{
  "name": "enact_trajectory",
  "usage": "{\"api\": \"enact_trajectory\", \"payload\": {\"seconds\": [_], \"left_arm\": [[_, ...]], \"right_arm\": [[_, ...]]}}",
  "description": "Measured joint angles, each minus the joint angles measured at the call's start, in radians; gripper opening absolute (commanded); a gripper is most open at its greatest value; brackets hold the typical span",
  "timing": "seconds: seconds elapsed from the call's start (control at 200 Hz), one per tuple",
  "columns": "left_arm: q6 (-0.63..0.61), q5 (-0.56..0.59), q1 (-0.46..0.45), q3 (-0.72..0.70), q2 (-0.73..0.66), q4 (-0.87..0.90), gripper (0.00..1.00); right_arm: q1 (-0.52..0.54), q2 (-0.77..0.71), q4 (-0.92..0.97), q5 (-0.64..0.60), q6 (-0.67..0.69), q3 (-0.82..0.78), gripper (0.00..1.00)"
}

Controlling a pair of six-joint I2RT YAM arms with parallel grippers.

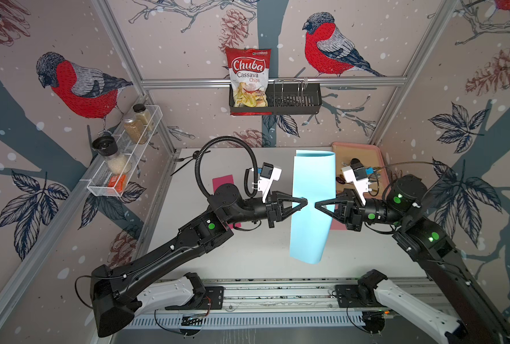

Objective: Fold the rectangular paper in half along the long edge
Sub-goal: Fold the paper.

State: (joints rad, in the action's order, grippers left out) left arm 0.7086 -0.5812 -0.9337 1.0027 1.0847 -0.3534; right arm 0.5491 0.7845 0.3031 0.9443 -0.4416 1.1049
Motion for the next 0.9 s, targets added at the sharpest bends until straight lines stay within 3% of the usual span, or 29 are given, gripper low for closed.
{"api": "enact_trajectory", "payload": {"seconds": [0.155,0.35,0.56,0.715,0.9], "left_arm": [[0.000,0.002,0.000,0.000,-0.002,-0.001,0.00],[0.000,0.002,0.000,0.000,-0.002,-0.006,0.00],[0.000,0.002,0.000,0.000,-0.003,-0.008,0.00],[0.000,0.002,0.000,0.000,-0.003,-0.008,0.00],[0.000,0.001,0.000,0.000,-0.008,-0.008,0.00]], "right_arm": [[0.000,0.000,-0.019,0.027,-0.012,-0.017,0.12],[0.000,0.000,-0.046,0.038,-0.038,-0.027,0.00],[-0.003,0.005,-0.055,0.050,-0.055,-0.027,0.00],[-0.020,0.009,-0.058,0.057,-0.056,-0.027,0.33],[-0.026,0.039,-0.085,0.055,-0.085,-0.035,0.37]]}}
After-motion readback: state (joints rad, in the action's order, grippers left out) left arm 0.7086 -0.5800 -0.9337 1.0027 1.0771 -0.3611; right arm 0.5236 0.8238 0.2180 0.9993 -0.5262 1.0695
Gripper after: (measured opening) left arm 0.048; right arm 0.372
